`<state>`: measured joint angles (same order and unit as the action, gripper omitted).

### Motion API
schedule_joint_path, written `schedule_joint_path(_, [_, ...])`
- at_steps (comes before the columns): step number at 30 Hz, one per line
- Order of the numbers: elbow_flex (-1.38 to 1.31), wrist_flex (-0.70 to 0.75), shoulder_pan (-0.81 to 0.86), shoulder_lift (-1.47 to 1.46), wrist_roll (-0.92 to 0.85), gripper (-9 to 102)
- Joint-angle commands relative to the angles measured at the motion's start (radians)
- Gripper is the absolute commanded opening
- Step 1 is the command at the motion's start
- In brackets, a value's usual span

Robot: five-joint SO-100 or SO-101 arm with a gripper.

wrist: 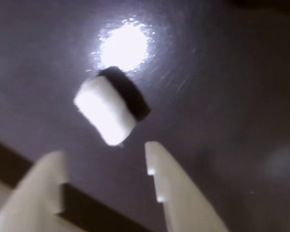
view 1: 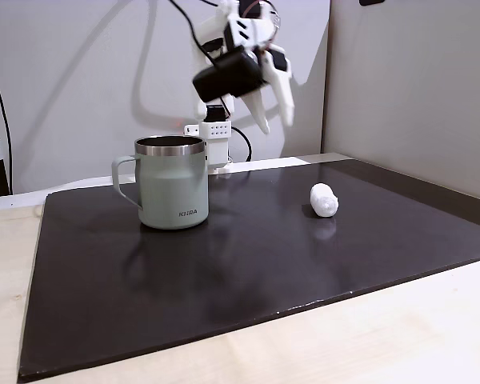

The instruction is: Grasp a gauze and put it in the cup.

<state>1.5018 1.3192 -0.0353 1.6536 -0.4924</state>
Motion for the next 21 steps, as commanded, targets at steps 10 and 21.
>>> schedule_joint_path(10, [-0.626,0.252,-0.098,-0.572,-0.094,33])
schedule_joint_path(21, [-1.132,0.428,-0.186,-1.006,-0.094,34])
